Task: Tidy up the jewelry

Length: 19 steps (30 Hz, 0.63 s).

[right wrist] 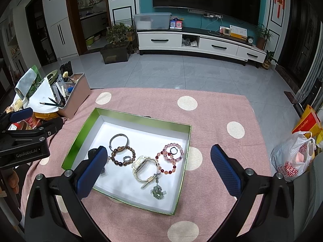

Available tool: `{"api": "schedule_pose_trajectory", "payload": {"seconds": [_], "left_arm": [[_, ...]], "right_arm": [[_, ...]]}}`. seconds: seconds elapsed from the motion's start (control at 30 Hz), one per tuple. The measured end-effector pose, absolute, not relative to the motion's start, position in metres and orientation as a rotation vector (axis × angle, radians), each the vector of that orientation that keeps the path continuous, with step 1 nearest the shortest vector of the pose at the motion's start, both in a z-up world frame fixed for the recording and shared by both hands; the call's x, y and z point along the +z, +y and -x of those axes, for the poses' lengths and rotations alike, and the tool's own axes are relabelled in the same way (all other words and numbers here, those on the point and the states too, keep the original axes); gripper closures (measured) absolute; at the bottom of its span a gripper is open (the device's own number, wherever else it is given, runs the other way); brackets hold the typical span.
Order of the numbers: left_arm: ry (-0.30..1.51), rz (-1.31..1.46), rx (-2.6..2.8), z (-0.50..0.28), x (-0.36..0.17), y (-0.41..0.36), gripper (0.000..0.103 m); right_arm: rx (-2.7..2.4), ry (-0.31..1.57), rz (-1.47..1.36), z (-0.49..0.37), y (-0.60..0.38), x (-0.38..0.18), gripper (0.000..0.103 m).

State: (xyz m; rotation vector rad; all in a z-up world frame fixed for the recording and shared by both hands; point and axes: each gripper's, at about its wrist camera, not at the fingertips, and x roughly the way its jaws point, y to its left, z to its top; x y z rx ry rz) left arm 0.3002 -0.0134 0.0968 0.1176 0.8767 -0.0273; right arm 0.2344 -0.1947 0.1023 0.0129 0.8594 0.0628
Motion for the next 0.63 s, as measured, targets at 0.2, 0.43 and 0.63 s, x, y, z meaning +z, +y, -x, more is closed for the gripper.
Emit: {"api": "schedule_pose_trajectory", "payload": {"seconds": [0.2, 0.43, 0.63], "left_arm": [[0.879, -0.119, -0.027, -0.3007, 0.0958, -0.0139, 0.002], [0.884, -0.124, -0.022, -0.3017, 0.0959, -0.0125, 0.002], [0.892, -0.122, -0.01, -0.3019, 0.0954, -0.0087, 0.002]], "right_arm": [[0.063, 0.86, -0.014, -0.2345, -0.1947, 0.1024, 0.001], [0.062, 0.859, -0.012, -0.2348, -0.1948, 0.1021, 0.001], [0.062, 0.859, -0.011, -0.2349, -0.1949, 0.1009, 0.001]]}}
